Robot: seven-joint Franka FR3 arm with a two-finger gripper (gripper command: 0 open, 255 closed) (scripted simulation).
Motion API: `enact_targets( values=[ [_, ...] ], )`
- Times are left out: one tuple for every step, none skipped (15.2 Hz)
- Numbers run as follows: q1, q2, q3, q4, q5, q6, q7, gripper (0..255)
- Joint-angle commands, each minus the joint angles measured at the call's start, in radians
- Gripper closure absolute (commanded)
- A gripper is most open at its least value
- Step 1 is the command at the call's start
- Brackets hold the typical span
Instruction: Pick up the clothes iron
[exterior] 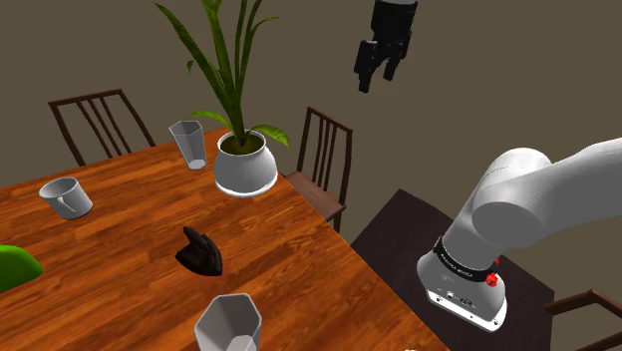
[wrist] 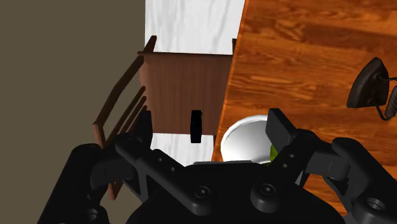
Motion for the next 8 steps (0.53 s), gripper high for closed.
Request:
enact_targets(
  values=[
    [0.0,0.0,0.0,0.0,0.0,0.0,0.0,0],
    [0.006,0.016,0.016,-0.007,0.01,0.02,0.019,0],
    [0.011,0.033,0.032,-0.013,0.019,0.04,0.038,0],
    [0.017,0.052,0.048,-0.018,0.028,0.06,0.057,0],
    [0.022,0.072,0.064,-0.021,0.036,0.081,0.076,0],
    [0.027,0.092,0.08,-0.023,0.044,0.101,0.095,0],
    [0.032,0.114,0.096,-0.024,0.051,0.121,0.114,0],
    [0.037,0.137,0.111,-0.024,0.058,0.141,0.132,0]
  ],
)
